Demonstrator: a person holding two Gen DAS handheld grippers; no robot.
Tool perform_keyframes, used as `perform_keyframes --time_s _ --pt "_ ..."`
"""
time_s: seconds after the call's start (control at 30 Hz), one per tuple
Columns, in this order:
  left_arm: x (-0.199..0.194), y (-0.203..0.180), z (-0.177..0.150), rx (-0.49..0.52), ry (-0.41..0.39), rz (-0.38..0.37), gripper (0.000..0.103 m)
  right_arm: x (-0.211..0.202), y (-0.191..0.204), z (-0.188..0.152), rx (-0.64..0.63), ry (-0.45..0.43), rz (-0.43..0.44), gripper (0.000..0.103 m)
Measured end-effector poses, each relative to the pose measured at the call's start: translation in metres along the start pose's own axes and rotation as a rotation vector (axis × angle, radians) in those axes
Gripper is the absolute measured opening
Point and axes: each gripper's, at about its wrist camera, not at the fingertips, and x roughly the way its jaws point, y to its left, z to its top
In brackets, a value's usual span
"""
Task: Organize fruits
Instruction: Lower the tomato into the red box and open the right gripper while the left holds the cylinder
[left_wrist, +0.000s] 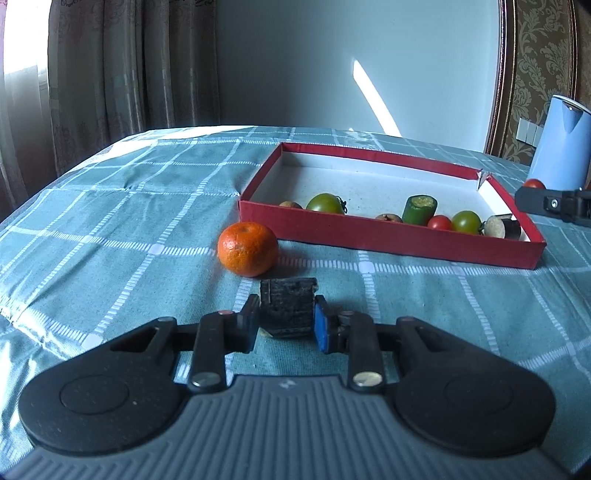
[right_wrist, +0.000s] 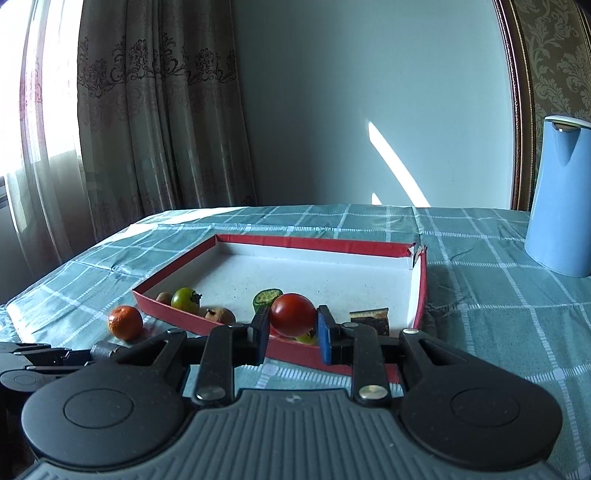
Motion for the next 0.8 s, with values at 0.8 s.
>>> perform_keyframes --time_s 0.8 --pt "0.003 0.001 0.000 -0.013 0.018 -0.012 0.028 0.075 -0.032 0.011 0.056 0.097 -0.124 0.031"
